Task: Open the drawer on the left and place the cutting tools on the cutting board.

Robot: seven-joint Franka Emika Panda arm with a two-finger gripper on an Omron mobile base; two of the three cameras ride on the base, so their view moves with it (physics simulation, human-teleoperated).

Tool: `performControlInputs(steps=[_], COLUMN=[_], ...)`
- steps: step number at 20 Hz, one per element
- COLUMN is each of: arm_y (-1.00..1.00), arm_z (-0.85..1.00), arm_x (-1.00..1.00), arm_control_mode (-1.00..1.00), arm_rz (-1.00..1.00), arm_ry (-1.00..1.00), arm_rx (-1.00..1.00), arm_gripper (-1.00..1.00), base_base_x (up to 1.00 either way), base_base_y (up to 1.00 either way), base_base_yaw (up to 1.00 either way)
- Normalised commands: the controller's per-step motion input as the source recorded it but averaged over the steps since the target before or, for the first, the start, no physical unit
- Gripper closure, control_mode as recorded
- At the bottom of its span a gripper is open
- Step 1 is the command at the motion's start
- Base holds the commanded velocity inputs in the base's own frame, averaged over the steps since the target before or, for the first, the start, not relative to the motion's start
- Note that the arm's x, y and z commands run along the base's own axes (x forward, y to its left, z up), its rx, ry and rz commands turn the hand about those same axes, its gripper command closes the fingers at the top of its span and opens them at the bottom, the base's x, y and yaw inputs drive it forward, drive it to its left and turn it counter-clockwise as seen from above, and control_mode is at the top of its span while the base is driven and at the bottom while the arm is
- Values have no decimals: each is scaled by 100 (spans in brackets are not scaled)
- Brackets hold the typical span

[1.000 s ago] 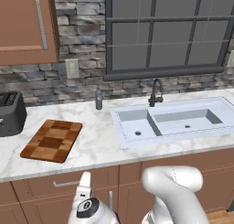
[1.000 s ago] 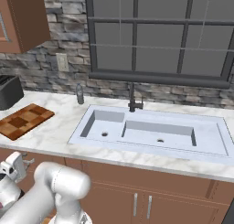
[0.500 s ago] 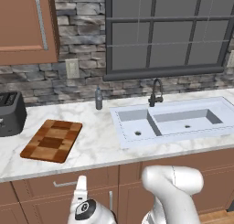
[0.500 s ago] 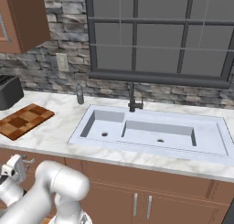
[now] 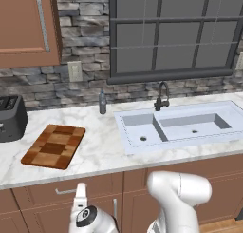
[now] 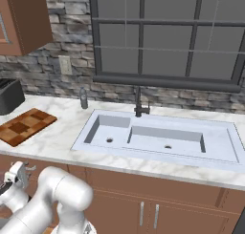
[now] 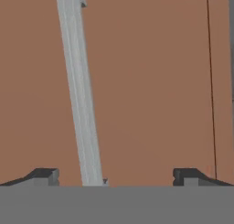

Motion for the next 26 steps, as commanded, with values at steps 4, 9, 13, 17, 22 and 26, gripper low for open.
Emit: performControlInputs(steps=[4,9,13,17,22,26], arm_y=[20,18,21,22,25,24], arm_z=[-29,-30,-31,-26,-13,-1], arm_x=[29,28,29,28,22,3], arm_control_mode=[-100,-100,-100,-100,-100,-100], arm_rz=[5,5,5,5,4,4], arm_ry=[0,0,0,0,0,0], arm_rx=[0,0,0,0,0,0], arm_gripper=[-100,-100,-100,100,100,100], base_base_x=[0,0,0,0,0,0], base_base_y=[0,0,0,0,0,0], base_base_yaw=[0,0,0,0,0,0])
